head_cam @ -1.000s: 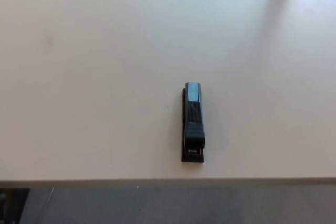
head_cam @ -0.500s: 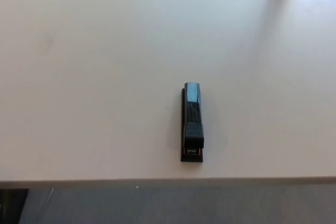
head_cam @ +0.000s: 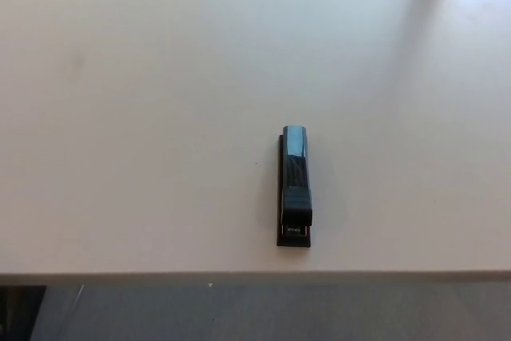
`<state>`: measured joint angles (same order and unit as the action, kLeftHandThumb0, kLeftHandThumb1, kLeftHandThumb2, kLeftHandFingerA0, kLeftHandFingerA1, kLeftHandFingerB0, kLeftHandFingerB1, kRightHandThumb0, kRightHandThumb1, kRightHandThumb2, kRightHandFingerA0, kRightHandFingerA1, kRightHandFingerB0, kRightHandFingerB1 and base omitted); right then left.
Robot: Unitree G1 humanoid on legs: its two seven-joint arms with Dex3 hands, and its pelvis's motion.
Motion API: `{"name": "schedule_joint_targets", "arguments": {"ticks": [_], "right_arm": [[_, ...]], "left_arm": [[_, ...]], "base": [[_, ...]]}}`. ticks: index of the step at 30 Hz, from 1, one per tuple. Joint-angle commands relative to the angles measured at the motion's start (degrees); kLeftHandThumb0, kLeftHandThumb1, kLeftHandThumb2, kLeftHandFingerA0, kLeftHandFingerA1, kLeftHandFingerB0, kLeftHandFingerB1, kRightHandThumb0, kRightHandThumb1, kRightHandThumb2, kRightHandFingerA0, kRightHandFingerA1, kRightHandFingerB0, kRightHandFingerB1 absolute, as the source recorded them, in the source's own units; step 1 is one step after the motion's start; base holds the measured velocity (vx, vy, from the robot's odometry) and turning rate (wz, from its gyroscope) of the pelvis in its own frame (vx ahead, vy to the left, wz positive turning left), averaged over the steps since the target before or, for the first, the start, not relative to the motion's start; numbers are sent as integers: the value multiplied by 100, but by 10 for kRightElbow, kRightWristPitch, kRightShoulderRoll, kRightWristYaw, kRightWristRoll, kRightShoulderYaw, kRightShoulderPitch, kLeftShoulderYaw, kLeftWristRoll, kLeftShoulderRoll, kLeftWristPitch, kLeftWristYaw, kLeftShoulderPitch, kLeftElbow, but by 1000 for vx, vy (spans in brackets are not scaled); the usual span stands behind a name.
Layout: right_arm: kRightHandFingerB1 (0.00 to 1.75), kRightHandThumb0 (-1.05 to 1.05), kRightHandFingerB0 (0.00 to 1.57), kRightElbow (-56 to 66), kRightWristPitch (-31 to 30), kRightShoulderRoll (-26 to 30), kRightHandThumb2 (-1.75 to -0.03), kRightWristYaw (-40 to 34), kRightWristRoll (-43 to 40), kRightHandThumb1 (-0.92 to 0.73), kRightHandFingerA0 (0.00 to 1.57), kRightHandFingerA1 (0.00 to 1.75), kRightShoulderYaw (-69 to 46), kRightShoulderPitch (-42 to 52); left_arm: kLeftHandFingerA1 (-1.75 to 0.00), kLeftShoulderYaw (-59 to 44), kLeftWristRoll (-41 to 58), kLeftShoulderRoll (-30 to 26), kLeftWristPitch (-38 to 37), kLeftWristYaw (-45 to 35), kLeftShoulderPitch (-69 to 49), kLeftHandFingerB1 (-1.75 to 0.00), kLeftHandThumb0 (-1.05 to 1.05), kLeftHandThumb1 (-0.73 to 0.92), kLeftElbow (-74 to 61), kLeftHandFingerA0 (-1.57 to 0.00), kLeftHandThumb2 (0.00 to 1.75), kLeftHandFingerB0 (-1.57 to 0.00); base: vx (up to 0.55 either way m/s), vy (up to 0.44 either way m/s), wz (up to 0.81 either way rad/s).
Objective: The robot uses its right hand to press on the stapler that is in the middle of the desk
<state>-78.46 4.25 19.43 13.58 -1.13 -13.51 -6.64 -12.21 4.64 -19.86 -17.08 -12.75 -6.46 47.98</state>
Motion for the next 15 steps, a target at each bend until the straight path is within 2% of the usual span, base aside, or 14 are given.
{"name": "schedule_joint_targets", "arguments": {"ticks": [1, 2, 3, 4, 7, 9, 10, 11, 12, 14, 15], "right_arm": [[0, -78, 0, 7, -50, 26, -67, 101, -3, -89, 0, 0, 2, 10], [3, -90, 0, 10, -50, 25, -106, 103, -10, -80, 0, 3, -4, 14], [3, -90, 0, 11, -52, 24, -106, 105, -18, -80, 0, 3, -11, 15], [6, -87, 0, 13, -49, 21, -106, 102, -20, -78, 0, 5, -15, 15], [6, -88, 0, 19, -32, 19, -108, 107, -15, -79, 0, 6, -11, 18], [0, -92, 0, 25, -9, 14, -107, 118, -25, -83, 0, 0, -21, 25], [0, -92, 0, 29, 8, 11, -109, 120, -25, -87, 0, 0, -21, 27], [0, -92, 0, 30, 15, 10, -109, 121, -23, -87, 0, 0, -20, 27], [1, -94, 0, 34, 32, 8, -109, 120, -23, -86, 0, 0, -19, 29], [2, -91, 0, 44, 75, -2, -110, 125, -32, -85, 0, 3, -27, 33], [0, -78, 0, 48, 95, -5, -70, 131, -30, -92, 0, 0, -24, 34]], "left_arm": [[-44, 0, -5, -6, 10, 5, -15, -40, -54, 92, -4, -21, 68, -16], [-51, 0, -6, -5, 11, 7, -17, -51, -31, 71, -3, -6, 121, -5], [-51, 0, -5, -5, 11, 7, -19, -51, -31, 71, -4, -6, 121, -5], [-45, -2, -3, -4, 13, 7, -20, -40, -53, 92, -4, -22, 68, -16], [-44, -1, -5, -4, 8, 10, -22, -39, -54, 92, 1, -22, 68, -17], [-44, 1, -7, -6, 6, 8, -26, -40, -55, 92, 1, -21, 69, -17], [-51, 1, -8, -6, 1, 8, -26, -51, -32, 71, 3, -6, 121, -5], [-51, 1, -8, -6, 0, 8, -25, -51, -32, 71, 4, -6, 121, -5], [-45, 0, -7, -6, 1, 8, -25, -41, -56, 92, 3, -23, 68, -17], [-44, -1, -4, -7, 0, 3, -27, -41, -54, 92, 4, -20, 69, -16], [-51, 0, -6, -8, -2, 4, -28, -51, -31, 71, 5, -5, 121, -5]], "base": [[0, 0, 0], [0, 0, 0], [0, 0, 0], [0, 0, 0], [0, 0, 0], [0, 0, 0], [0, 0, 0], [0, 0, 0], [0, 0, 0], [0, 0, 0], [0, 0, 0]]}}
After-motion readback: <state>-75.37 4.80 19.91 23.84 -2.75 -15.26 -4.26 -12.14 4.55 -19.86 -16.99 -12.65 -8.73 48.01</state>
